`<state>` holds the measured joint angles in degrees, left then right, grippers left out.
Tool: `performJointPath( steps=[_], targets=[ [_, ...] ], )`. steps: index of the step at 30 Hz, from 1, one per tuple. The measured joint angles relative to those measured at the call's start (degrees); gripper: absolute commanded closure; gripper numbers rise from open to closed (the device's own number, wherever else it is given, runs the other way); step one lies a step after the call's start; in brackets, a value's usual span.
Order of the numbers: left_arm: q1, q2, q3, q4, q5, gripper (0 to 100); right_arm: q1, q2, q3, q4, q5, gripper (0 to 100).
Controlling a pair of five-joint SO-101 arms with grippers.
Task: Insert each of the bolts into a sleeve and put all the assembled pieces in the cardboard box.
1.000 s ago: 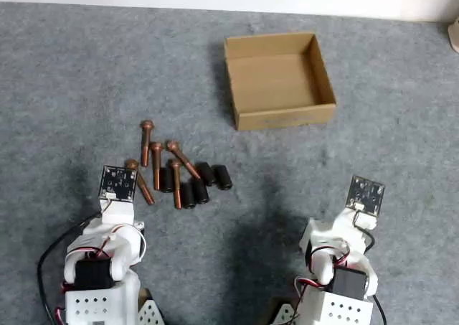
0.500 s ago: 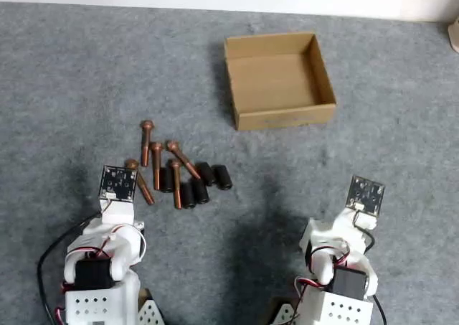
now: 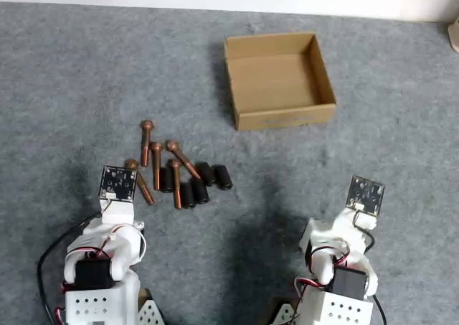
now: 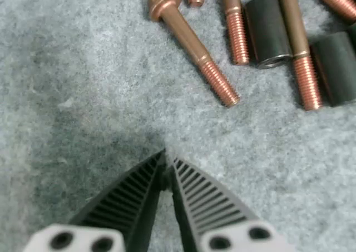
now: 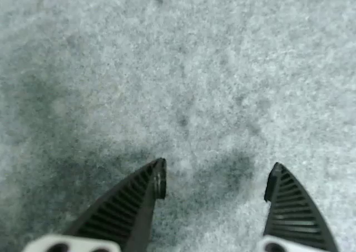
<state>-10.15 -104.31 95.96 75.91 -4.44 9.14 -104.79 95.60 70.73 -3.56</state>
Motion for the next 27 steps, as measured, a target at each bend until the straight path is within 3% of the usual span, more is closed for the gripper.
performJointPath(
  steps=[9, 15, 23, 27],
  targets=[
    [0.09, 0.00, 0.00, 0.09, 0.00, 99, 0.00, 0.00, 0.00, 0.00, 0.00, 72.8],
    [6.33, 0.00, 0.00, 0.18, 0.00, 99, 0.00, 0.00, 0.00, 0.00, 0.00, 72.8],
    [7.56, 0.00, 0.00, 0.18, -0.09, 99, -2.20, 0.00, 0.00, 0.00, -0.09, 72.8],
    [6.59, 0.00, -1.23, 0.18, -5.98, 99, -2.90, 0.00, 0.00, 0.00, -0.09, 72.8]
  ],
)
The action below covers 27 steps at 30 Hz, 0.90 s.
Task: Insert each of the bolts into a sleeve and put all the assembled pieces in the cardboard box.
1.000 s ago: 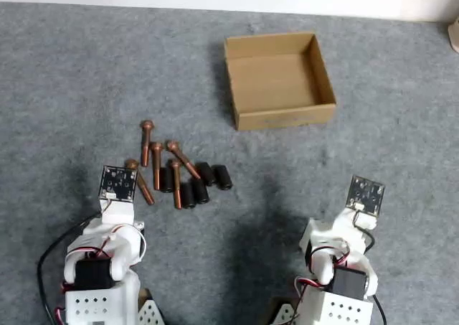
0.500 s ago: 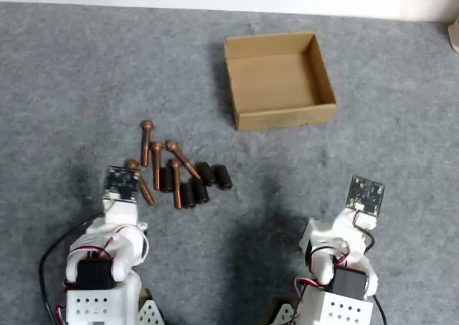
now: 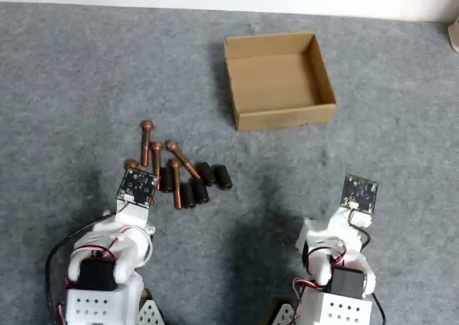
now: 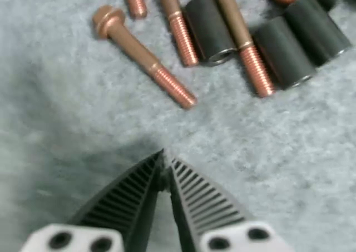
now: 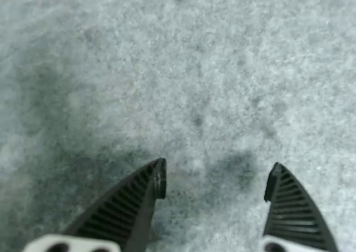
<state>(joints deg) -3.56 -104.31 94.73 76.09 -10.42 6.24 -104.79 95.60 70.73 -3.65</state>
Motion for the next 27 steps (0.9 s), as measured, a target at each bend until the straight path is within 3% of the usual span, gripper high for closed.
performJointPath(
  steps=[4, 10, 15, 19, 27],
  targets=[
    [-3.78, 0.00, -6.59, -0.53, -10.11, 99, 1.67, 0.00, 0.00, 0.00, 0.00, 72.8],
    [-4.13, 0.00, -16.70, -1.32, -8.44, 99, 6.86, 0.00, 0.00, 0.00, 0.00, 72.8],
    [-1.76, 4.31, -17.67, -8.09, -7.21, 99, 6.77, 0.00, 0.00, -0.44, 0.00, 72.8],
    [-1.67, 18.20, -23.91, -13.98, -2.81, 99, 6.77, 0.00, 0.00, -2.90, 0.00, 72.8],
    [-1.67, 60.48, -49.32, -14.77, 7.74, 99, 6.77, 0.00, 0.00, -3.34, -0.18, 72.8]
  ],
)
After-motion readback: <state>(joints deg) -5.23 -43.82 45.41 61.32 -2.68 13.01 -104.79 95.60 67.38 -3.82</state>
